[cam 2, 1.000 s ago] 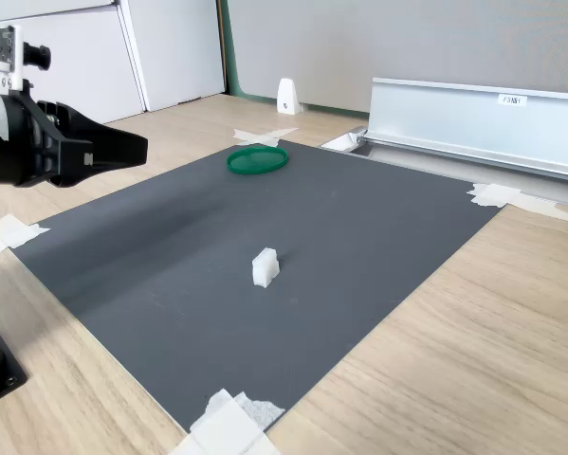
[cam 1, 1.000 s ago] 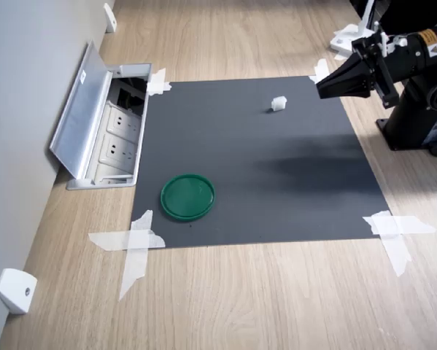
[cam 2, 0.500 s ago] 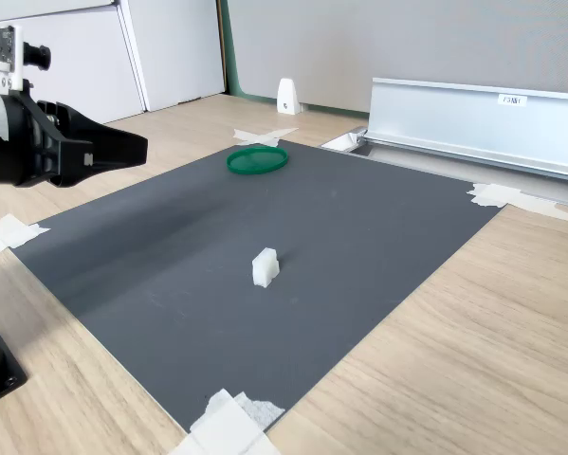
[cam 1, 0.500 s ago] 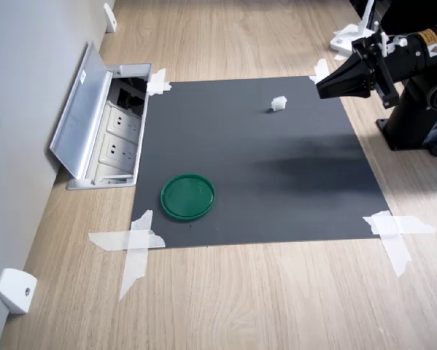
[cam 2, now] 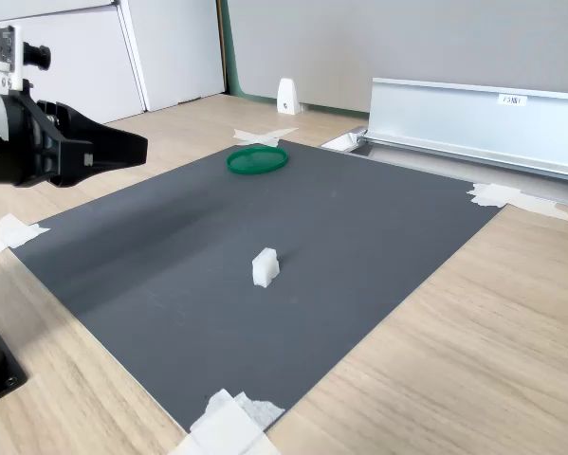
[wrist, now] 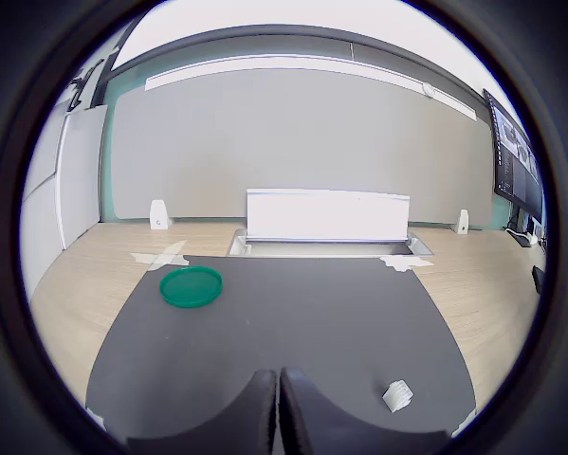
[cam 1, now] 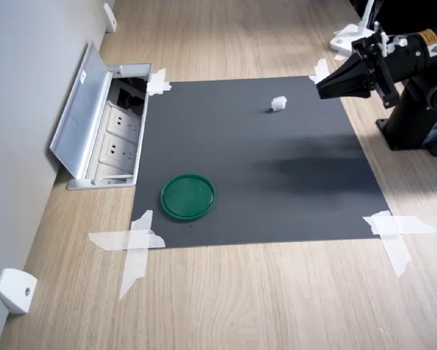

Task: Grasp a white terminal and put it on the green lid.

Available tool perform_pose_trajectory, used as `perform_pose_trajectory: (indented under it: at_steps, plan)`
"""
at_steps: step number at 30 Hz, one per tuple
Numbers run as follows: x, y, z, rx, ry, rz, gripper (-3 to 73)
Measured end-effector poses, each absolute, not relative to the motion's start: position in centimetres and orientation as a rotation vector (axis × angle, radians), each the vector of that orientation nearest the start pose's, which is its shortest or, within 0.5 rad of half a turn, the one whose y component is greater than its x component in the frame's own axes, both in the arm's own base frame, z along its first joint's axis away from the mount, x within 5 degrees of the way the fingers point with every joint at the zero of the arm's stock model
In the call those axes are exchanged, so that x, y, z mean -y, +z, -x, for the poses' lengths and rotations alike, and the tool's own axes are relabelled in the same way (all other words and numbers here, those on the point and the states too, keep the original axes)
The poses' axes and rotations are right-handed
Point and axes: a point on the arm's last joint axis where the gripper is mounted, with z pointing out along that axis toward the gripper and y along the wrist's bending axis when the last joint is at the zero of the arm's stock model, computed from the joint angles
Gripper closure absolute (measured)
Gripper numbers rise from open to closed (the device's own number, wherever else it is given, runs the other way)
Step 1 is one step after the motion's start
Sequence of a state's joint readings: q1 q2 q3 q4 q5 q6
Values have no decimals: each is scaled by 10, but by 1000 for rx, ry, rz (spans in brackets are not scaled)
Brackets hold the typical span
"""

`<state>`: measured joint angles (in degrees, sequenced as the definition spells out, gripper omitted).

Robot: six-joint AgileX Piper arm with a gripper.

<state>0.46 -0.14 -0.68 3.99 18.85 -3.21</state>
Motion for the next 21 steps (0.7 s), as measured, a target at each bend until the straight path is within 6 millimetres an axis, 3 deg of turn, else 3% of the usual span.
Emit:
perform_pose_trajectory:
  at_steps: [8, 15, 21]
  plan:
    - [-2, 192, -53, -1811, -19, 77, 704]
    - [-2, 223, -63, -1896, -43, 115, 704]
    - [-3, 253, -81, -2096, -39, 141, 704]
